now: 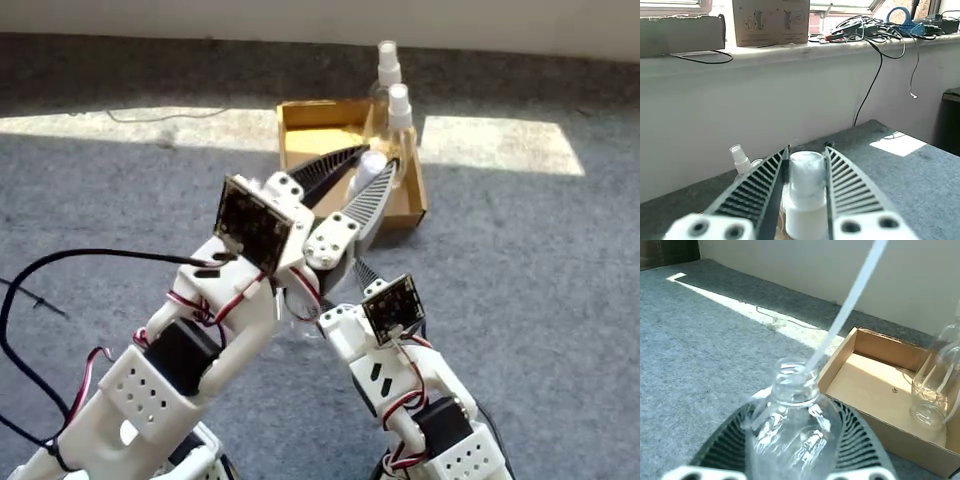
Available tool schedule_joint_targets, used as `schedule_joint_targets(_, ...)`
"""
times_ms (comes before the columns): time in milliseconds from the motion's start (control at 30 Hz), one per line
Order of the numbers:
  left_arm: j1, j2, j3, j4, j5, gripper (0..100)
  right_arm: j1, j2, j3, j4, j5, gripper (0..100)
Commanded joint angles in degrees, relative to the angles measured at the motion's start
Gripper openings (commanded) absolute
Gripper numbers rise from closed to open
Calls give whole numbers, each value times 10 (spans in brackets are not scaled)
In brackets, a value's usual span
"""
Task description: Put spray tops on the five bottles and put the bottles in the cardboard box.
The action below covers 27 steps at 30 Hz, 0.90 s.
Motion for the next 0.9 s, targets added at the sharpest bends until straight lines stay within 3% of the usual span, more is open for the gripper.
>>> schedule_joint_targets(0, 3, -84, 58, -11, 11, 6, 7, 0, -10, 0, -5, 4)
schedule_joint_targets(200, 4, -164, 145, -8, 13, 6, 7, 0, -10, 2, -5, 4)
schedule_joint_targets(400, 3, -208, 167, 84, 11, 8, 7, 0, -10, 2, -5, 4)
schedule_joint_targets(533, -7, -209, 180, 84, 11, 11, 7, 0, -10, 2, -5, 4)
schedule_joint_targets(700, -22, -186, 189, 89, 13, 97, 7, 0, -11, 3, -5, 4)
schedule_joint_targets(867, -21, -195, 166, 135, 11, 104, 7, 0, -11, 3, -5, 4)
